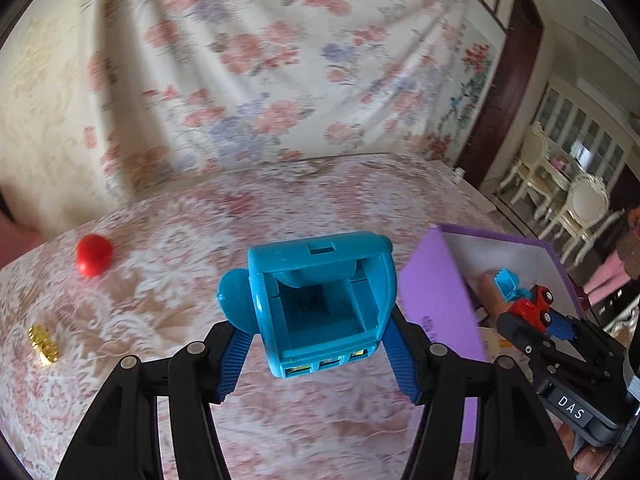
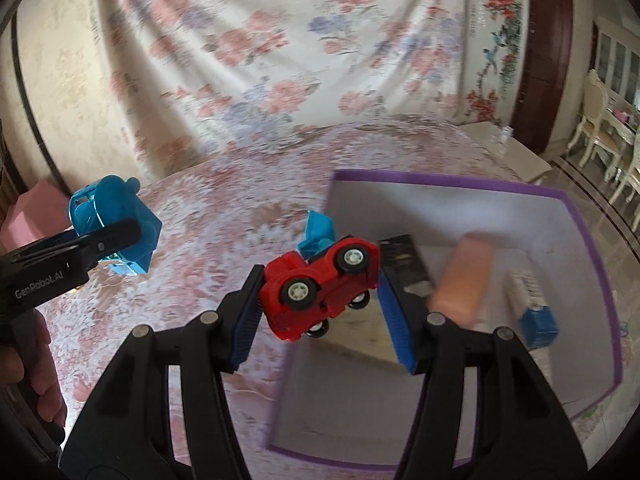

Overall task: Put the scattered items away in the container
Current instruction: 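Lift and carry the blue toy house and red toy car over the purple box, then open right tool to drop red car while left tool drops blue house into box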

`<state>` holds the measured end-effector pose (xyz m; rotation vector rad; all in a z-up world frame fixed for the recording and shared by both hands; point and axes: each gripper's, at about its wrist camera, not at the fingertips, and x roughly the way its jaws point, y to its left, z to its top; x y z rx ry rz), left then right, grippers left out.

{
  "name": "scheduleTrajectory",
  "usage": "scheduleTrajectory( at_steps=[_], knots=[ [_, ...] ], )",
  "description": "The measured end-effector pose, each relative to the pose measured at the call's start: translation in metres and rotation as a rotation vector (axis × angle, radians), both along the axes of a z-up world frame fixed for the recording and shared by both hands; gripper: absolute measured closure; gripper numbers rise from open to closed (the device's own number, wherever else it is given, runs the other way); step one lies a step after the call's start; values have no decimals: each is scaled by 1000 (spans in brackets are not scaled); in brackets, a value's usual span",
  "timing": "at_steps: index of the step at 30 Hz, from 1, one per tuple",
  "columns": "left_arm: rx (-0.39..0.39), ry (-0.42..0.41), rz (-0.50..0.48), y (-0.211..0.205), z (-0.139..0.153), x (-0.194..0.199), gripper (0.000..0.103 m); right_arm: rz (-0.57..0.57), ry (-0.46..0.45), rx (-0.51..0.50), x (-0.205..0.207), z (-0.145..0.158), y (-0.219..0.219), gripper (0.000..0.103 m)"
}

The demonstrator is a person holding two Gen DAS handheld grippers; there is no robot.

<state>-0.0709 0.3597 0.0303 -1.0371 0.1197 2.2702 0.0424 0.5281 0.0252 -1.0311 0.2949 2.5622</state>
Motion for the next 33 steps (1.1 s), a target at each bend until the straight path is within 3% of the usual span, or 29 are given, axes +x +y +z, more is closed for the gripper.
scheduleTrajectory(
  at_steps=[17, 23, 33],
  knots=[
    [-9, 29, -233, 114, 20, 72, 42, -214, -68, -14, 48, -6, 113, 44],
    [-35, 14, -313, 149, 8, 98, 42, -263, -105, -28, 54, -14, 144, 44],
    [-81, -20, -323, 185, -18, 88, 42, -271, -141, -35, 43, -22, 163, 44]
  ],
)
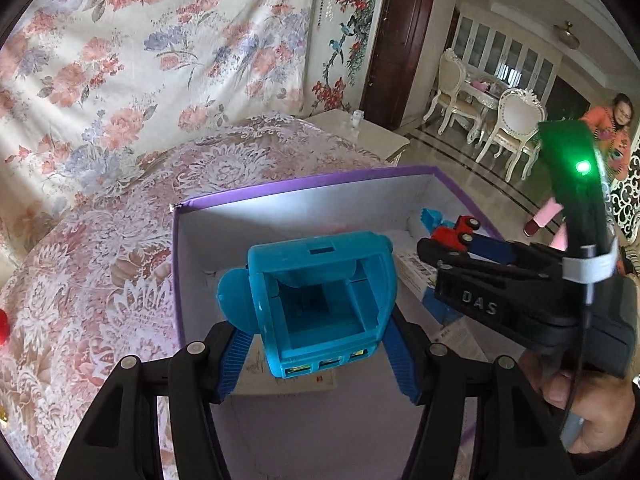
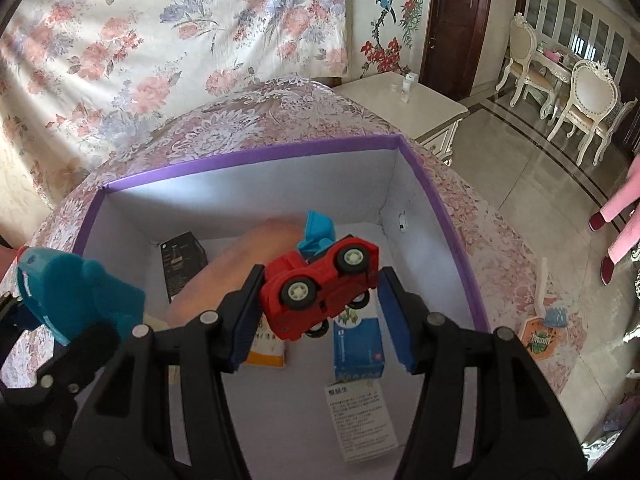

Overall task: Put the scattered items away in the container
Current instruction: 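Open right tool to drop red car while left tool drops blue house into box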

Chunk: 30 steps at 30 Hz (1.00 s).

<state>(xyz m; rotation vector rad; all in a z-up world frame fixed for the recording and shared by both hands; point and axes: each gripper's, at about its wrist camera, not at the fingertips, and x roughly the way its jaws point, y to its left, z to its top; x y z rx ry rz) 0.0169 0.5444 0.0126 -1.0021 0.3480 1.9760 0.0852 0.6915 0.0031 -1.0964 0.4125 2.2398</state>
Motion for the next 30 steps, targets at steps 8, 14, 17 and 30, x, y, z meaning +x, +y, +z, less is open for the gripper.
scheduleTrajectory(
  at_steps=[8, 14, 17, 30],
  knots=[
    [-35, -23, 3, 24, -17, -16, 42, 11, -43, -9, -14, -2, 9, 44],
    [-36, -44, -7, 29, -11, -25, 42, 17, -90, 5, -26, 0, 20, 44],
    [-46, -46, -10, 36, -10, -33, 42, 24, -127, -25, -37, -7, 29, 44],
    [-46, -85, -2, 38, -19, -39, 42, 17, -265, -86, -55, -34, 49, 43]
  ],
)
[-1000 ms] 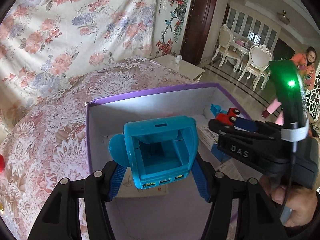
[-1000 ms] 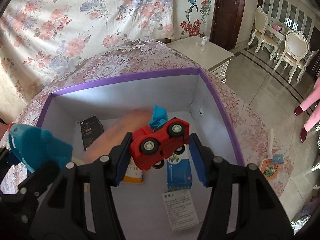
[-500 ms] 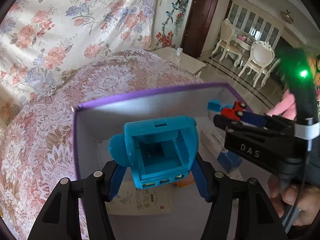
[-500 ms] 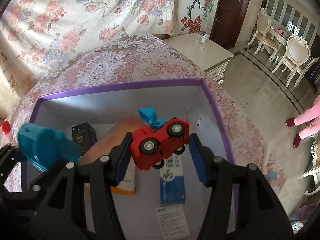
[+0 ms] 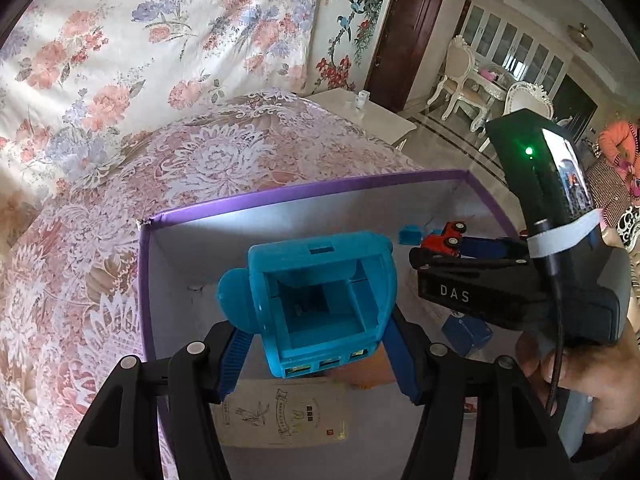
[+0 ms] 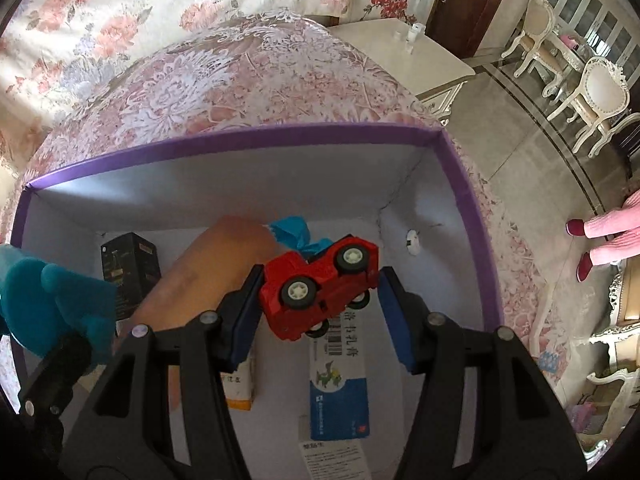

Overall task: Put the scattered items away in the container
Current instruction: 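Open right tool to drop red car while left tool drops blue house into box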

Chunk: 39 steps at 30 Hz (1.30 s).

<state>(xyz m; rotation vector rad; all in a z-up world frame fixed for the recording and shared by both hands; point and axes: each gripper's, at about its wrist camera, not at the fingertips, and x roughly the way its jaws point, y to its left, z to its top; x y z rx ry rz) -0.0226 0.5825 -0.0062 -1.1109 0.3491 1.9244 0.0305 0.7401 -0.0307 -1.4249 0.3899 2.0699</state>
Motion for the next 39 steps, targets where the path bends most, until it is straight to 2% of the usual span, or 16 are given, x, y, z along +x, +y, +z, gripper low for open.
scheduleTrajectory(
  at_steps=[5, 8, 12, 21, 24, 32, 39],
  knots=[
    [-6, 2, 8, 1, -1, -4, 42, -13, 32, 6, 6, 6, -3, 42],
    [-11, 3, 14, 2, -2, -5, 42, 2, 47, -11, 5, 5, -7, 31],
    [-20, 2, 22, 5, -4, -9, 42, -17, 67, 26, 10, 11, -11, 26],
    [-40, 5, 45, 14, -9, -16, 41, -76, 205, 52, 42, 33, -17, 25],
    [-41, 13, 43, 14, -8, -14, 41, -66, 219, 75, 47, 41, -24, 25],
    [6, 25, 49, -2, 10, -9, 39, -44, 243, 94, 51, 47, -42, 25],
    [96, 45, 84, -58, 39, -3, 39, -9, 279, 87, 46, 49, -70, 25]
  ],
)
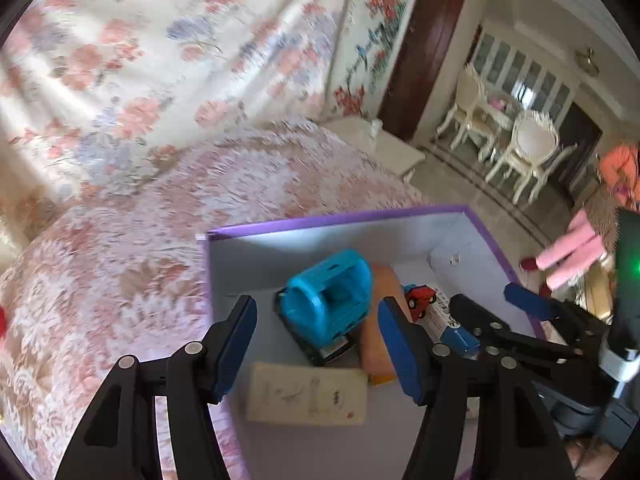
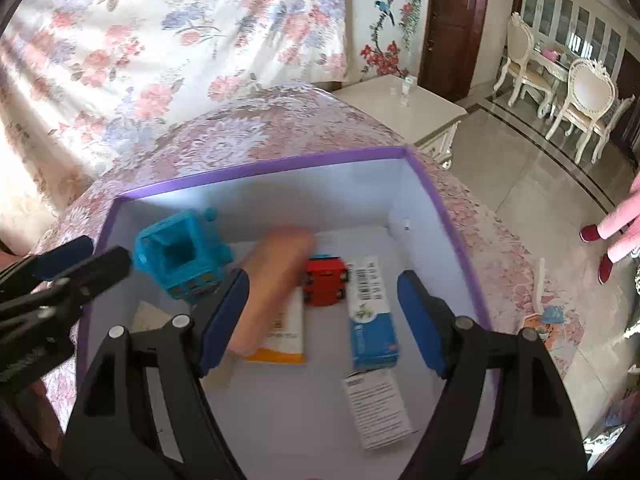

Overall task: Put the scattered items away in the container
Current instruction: 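Open right tool to drop red car while left tool drops blue house into box, then withdraw both open tools toward the red ball and gold trinket on the bed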

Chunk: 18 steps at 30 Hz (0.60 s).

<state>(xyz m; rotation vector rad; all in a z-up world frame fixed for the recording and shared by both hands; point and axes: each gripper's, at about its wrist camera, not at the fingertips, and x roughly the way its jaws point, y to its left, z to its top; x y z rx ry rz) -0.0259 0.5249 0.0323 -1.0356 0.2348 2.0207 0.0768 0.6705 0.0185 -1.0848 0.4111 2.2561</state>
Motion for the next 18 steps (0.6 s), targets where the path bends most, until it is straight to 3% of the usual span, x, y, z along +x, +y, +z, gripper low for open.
scheduleTrajectory(
  at_steps=[6, 18],
  knots=[
    [17, 19, 63, -50, 11, -10, 39, 65, 17, 9, -13, 6, -32, 25],
    [25, 57, 187, -128, 7, -24, 39, 165, 40, 26, -34, 15, -92, 24]
  ],
)
